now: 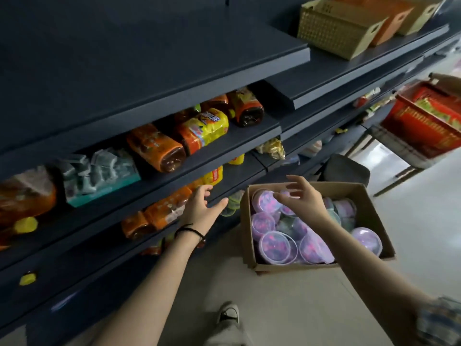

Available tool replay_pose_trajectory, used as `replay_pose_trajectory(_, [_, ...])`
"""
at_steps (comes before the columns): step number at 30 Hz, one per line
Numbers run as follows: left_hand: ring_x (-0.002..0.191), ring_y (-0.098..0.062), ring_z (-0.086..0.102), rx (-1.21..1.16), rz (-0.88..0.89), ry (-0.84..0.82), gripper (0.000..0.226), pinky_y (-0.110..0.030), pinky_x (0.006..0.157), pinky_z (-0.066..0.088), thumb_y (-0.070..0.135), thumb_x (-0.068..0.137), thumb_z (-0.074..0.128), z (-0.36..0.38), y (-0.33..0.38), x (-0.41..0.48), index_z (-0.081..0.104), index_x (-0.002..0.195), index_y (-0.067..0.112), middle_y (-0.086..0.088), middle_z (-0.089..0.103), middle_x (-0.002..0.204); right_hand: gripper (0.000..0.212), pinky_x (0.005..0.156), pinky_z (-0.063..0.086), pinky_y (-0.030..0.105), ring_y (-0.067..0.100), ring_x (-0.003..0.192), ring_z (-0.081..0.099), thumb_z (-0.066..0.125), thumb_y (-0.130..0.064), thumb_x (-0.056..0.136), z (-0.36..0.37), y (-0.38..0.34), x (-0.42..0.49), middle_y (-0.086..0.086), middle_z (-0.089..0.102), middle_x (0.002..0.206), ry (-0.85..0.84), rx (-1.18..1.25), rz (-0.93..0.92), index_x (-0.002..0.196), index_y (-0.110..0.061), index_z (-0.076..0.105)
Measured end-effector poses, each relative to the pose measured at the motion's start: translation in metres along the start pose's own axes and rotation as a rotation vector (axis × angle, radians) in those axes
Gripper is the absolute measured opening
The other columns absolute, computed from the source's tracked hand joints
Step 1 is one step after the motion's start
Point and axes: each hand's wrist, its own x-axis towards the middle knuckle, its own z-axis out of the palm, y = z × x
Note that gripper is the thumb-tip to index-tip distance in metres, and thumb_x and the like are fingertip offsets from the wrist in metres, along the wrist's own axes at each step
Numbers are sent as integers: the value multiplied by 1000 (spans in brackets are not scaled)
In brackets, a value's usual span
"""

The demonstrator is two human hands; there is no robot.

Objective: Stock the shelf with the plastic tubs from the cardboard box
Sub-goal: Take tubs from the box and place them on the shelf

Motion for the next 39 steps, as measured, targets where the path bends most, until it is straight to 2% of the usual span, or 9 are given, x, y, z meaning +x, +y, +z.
replay_pose_trajectory(6, [105, -17, 54, 14, -89, -55, 58, -34, 88, 48, 46, 76, 73, 109, -13, 44, 48, 125, 28, 6, 51, 117, 61, 69, 46, 19, 14, 92, 61, 82, -36, 72, -17, 114, 53, 0, 63, 111, 43, 14, 203, 124, -19, 55])
replay_pose_trajectory(13, [113, -17, 50, -24, -103, -75, 67, -28, 91, 40, 39, 70, 80, 230, -29, 107, 48, 128, 27, 11, 44, 116, 65, 94, 46, 36, 21, 112, 53, 85, -32, 67, -16, 224, 144, -5, 54, 112, -31, -74, 167, 123, -20, 54])
replay_pose_trajectory(18, [130, -19, 37, -14, -210, -42, 88, -24, 101, 29, 41, 66, 83, 300, -59, 148, 39, 140, 22, 1, 36, 140, 66, 95, 38, 25, 20, 117, 45, 83, -31, 71, 8, 279, 204, 5, 52, 122, -74, -102, 158, 127, -17, 52])
replay_pose_trajectory(22, [134, -21, 34, 163, -301, -58, 97, -38, 110, 33, 62, 60, 77, 336, -84, 170, 31, 142, 35, -1, 30, 149, 75, 102, 35, 28, 18, 119, 44, 82, -41, 70, 38, 308, 227, 7, 43, 133, -82, -50, 293, 134, -25, 46])
replay_pose_trajectory(26, [120, -25, 47, 153, -367, 48, 81, -41, 96, 43, 60, 58, 79, 359, -84, 180, 41, 125, 36, -1, 44, 134, 76, 100, 41, 37, 19, 115, 45, 80, -52, 66, 55, 320, 235, 4, 42, 131, -33, -24, 353, 128, -35, 40])
replay_pose_trajectory(30, [104, -26, 53, 165, -390, 162, 61, -36, 79, 47, 62, 59, 78, 363, -71, 183, 42, 98, 31, -1, 49, 118, 75, 84, 34, 24, 6, 98, 40, 81, -53, 63, 50, 328, 237, 0, 46, 126, -40, -2, 307, 124, -34, 42])
replay_pose_trajectory(34, [89, -24, 54, 192, -333, 145, 52, -29, 62, 37, 60, 67, 73, 358, -65, 165, 41, 77, 21, 1, 46, 105, 72, 87, 35, 22, 10, 107, 45, 84, -49, 61, 20, 334, 249, 0, 49, 122, -205, -76, 243, 122, -38, 47])
replay_pose_trajectory(36, [90, -23, 52, 179, -375, 131, 52, -27, 62, 34, 56, 67, 75, 359, -67, 154, 40, 79, 20, 1, 42, 106, 72, 92, 33, 22, 13, 120, 43, 85, -49, 61, 4, 334, 258, -6, 47, 124, -368, -74, 202, 120, -43, 45])
replay_pose_trajectory(39, [89, -20, 43, 27, -485, 133, 71, -24, 64, 33, 45, 58, 85, 361, -64, 157, 34, 104, 25, -2, 34, 116, 89, 96, 37, 30, 20, 123, 41, 81, -59, 53, -7, 332, 263, -3, 37, 131, -506, -184, 203, 128, -55, 33])
